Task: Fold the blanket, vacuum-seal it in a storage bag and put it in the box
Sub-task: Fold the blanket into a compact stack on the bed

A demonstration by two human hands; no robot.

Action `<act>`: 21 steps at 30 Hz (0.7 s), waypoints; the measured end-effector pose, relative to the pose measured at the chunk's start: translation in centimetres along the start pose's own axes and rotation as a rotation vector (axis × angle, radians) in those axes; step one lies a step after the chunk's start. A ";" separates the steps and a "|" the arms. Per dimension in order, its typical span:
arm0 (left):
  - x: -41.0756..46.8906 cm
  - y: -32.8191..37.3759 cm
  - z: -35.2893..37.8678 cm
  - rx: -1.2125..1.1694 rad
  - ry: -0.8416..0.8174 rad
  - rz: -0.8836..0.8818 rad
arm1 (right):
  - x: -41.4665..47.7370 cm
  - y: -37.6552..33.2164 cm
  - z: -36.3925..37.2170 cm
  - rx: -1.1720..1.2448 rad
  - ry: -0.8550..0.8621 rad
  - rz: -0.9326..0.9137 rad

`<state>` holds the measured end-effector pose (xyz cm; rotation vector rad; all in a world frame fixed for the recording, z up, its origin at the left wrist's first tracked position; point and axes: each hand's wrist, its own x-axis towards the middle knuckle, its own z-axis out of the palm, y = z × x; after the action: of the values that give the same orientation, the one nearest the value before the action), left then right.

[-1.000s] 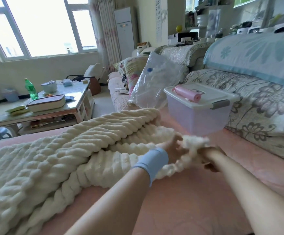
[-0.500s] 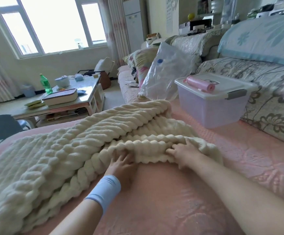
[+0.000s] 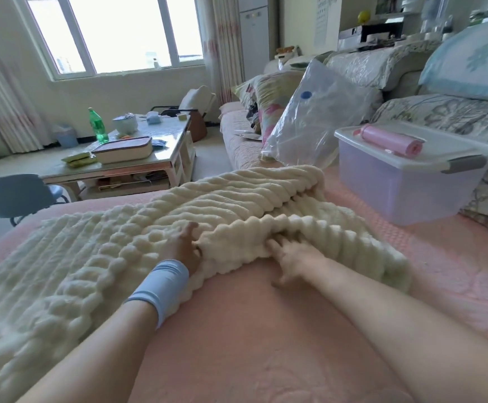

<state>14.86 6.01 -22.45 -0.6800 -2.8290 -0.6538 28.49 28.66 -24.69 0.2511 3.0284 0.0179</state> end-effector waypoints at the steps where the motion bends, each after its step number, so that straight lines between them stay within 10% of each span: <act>1: 0.1 -0.3 0.2 -0.127 -0.006 0.014 | 0.6 0.4 0.1 -0.134 -0.003 0.020; 4: -0.1 -0.8 0.6 -0.239 -0.163 0.183 | 1.7 1.5 0.1 -0.261 -0.007 0.122; 9: -1.2 -1.7 1.9 0.277 -0.392 0.239 | 3.7 -0.3 0.4 -0.363 0.076 0.171; 14: -2.1 -1.2 1.6 0.517 -0.195 0.286 | 3.1 1.3 0.3 -0.298 0.060 0.315; 21: -1.7 1.1 -1.8 0.104 -0.202 0.137 | 1.3 2.8 -0.4 -0.203 0.099 0.322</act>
<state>16.98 5.39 -20.90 -0.9605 -2.9370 -0.4345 27.64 31.62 -24.37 0.7340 3.0145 0.3695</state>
